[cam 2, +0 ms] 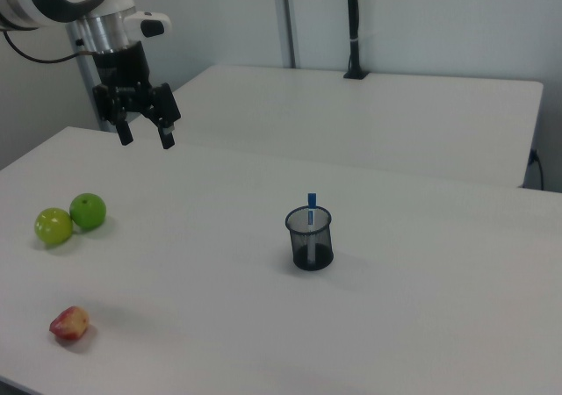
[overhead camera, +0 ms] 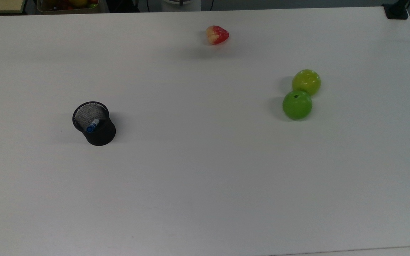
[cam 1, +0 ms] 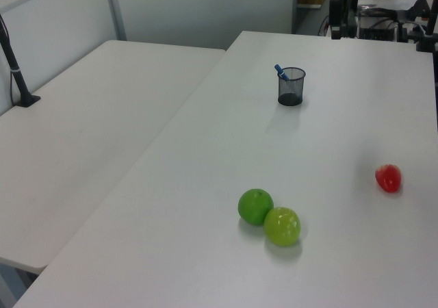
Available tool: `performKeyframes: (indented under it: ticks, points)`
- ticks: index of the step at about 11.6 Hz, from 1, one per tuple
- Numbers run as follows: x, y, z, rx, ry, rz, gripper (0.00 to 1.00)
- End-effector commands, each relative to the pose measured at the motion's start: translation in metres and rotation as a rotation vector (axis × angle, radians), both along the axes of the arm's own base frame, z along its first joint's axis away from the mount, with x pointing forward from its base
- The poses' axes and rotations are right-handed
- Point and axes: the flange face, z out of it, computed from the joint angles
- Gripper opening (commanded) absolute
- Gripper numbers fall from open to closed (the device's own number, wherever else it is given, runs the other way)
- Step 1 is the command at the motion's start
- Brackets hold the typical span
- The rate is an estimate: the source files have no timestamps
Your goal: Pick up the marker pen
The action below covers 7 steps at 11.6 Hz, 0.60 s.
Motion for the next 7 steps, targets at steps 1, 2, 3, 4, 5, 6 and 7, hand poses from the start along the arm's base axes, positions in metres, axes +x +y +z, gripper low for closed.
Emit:
performKeyframes:
  ticks: [1, 2, 3, 4, 5, 6, 7]
  points:
    - [-0.0046, -0.0032, -0.0022, 0.017, 0.014, -0.021, 1.0]
    - [-0.0039, -0.004, -0.0029, 0.017, 0.014, -0.022, 1.0]
    - [-0.0035, -0.0031, -0.0031, 0.017, 0.014, -0.021, 1.0]
    - [-0.003, -0.0031, -0.0032, 0.017, 0.014, -0.02, 1.0]
    - [-0.0026, -0.0032, -0.004, 0.015, 0.015, -0.02, 1.0]
    - [-0.0018, -0.0031, -0.0046, 0.015, 0.014, -0.019, 1.0]
    - [-0.0009, -0.003, -0.0044, 0.016, 0.01, -0.011, 1.0]
